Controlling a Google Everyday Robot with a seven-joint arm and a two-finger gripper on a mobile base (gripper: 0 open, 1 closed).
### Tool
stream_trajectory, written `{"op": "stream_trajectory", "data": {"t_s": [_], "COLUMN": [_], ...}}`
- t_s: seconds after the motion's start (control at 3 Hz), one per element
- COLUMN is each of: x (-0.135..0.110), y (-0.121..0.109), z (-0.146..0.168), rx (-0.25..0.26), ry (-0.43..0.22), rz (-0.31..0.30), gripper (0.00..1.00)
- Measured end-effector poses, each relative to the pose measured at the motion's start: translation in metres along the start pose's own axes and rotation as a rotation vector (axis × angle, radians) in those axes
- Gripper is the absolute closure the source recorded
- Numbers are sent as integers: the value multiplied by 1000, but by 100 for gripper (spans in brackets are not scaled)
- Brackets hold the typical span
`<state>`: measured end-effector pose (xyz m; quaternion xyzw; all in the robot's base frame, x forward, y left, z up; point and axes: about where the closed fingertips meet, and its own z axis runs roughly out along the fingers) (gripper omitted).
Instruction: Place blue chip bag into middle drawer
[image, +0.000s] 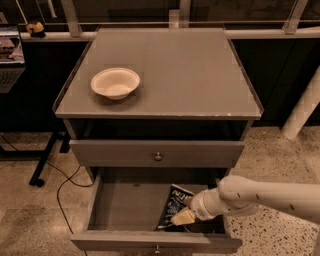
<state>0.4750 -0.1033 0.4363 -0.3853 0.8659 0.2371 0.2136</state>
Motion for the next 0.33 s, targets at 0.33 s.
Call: {"op": "stream_trajectory", "data": {"t_s": [0.33], "x": [0], "y": [0], "z": [0], "rx": [0], "ry": [0], "rz": [0], "gripper": [0]}}
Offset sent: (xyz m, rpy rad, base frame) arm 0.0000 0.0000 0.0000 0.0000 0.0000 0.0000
